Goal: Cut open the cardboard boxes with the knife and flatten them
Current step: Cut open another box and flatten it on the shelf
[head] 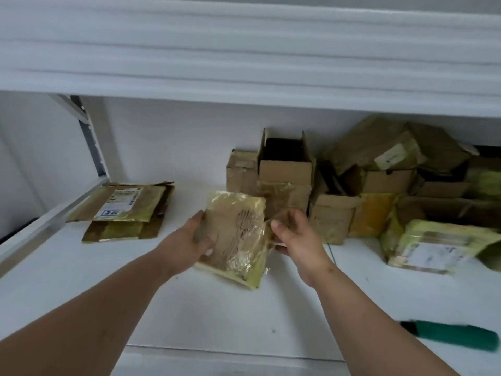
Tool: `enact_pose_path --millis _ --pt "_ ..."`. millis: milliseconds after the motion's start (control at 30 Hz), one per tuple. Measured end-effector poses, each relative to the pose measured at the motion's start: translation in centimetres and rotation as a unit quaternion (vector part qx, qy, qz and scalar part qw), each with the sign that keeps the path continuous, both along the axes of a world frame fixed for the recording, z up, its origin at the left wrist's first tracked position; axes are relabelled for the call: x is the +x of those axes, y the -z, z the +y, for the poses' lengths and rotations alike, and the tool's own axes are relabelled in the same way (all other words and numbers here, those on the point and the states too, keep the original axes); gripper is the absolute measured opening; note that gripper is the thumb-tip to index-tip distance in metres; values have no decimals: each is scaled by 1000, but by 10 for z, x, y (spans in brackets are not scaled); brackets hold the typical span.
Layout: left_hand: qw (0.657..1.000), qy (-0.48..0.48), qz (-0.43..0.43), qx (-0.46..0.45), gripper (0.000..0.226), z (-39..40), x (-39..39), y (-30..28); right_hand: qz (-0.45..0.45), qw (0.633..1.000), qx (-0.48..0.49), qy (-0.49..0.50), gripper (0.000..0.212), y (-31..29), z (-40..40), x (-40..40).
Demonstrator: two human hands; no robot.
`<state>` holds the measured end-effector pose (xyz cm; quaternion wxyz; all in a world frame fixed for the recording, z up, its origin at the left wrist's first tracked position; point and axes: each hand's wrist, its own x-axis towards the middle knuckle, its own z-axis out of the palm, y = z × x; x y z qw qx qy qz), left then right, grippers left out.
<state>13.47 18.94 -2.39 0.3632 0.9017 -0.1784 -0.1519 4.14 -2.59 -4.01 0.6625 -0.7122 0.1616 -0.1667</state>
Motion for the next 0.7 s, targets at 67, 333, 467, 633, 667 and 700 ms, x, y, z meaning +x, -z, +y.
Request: enact_pose_path --millis 67,333,467,633,667,700 --pt "999 -6 -18 35 68 -17 -17 -2 -2 1000 14 4 49 5 -13 -19" --pt "992 34 20 116 96 -69 -80 -6 74 996 18 -40 63 17 -53 -75" --pt "966 40 -111 229 122 -88 -94 6 102 994 -14 -44 44 26 -63 -95" --pt "889 187 -362 210 62 -108 -103 21 119 982 -139 -40 38 29 -75 -115" --pt "883 225 -355 207 55 -108 -104 23 121 976 -177 -28 41 30 -80 -120" --pt "879 252 -342 216 51 -109 -104 26 130 966 -222 -14 45 30 -86 -126"
